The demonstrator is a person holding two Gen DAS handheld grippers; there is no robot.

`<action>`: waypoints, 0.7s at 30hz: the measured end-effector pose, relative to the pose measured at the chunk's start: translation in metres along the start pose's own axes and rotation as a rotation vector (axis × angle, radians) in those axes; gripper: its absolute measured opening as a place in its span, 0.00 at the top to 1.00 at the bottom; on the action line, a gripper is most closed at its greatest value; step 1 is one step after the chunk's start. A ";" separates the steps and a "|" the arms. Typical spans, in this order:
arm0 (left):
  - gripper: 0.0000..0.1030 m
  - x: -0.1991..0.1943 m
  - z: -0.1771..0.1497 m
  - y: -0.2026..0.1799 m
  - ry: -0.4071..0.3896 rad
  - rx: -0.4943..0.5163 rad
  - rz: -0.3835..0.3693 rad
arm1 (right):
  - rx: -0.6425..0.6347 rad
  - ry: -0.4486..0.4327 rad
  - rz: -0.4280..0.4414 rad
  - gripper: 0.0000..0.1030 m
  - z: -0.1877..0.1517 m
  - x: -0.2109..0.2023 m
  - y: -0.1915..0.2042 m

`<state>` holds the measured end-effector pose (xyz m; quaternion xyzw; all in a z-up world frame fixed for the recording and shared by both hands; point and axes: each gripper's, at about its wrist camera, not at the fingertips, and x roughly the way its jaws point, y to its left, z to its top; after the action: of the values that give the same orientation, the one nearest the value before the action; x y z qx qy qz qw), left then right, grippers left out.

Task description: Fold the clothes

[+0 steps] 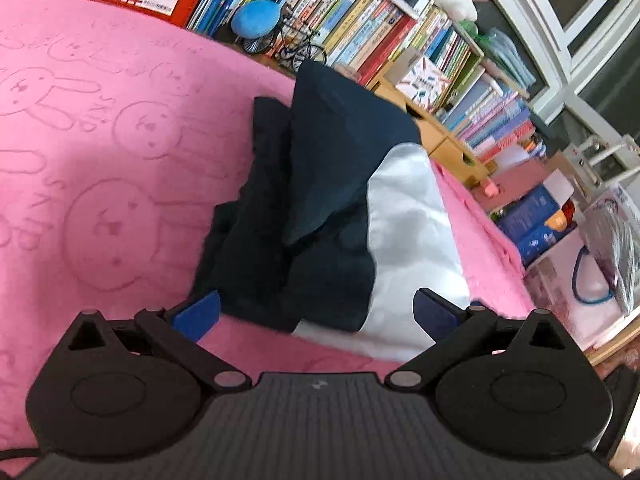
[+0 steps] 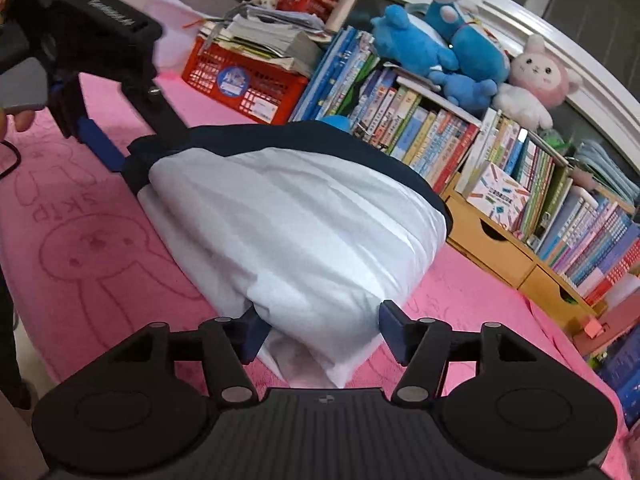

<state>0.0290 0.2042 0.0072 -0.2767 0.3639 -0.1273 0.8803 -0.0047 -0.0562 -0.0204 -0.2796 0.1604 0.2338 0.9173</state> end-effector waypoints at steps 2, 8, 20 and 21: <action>0.08 0.001 0.000 -0.007 -0.025 -0.003 -0.007 | 0.014 -0.007 -0.008 0.37 -0.002 -0.001 -0.001; 0.09 -0.015 -0.011 -0.056 -0.164 0.234 0.068 | 0.051 -0.017 -0.023 0.32 -0.006 0.000 -0.004; 0.78 0.006 -0.007 -0.048 -0.292 0.097 0.309 | 0.123 -0.056 -0.034 0.29 -0.005 -0.009 -0.006; 0.80 0.000 -0.009 -0.054 -0.330 0.145 0.330 | 0.128 -0.070 -0.027 0.29 -0.004 -0.012 -0.007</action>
<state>0.0212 0.1565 0.0330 -0.1667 0.2456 0.0395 0.9541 -0.0116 -0.0680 -0.0155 -0.2143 0.1391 0.2205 0.9413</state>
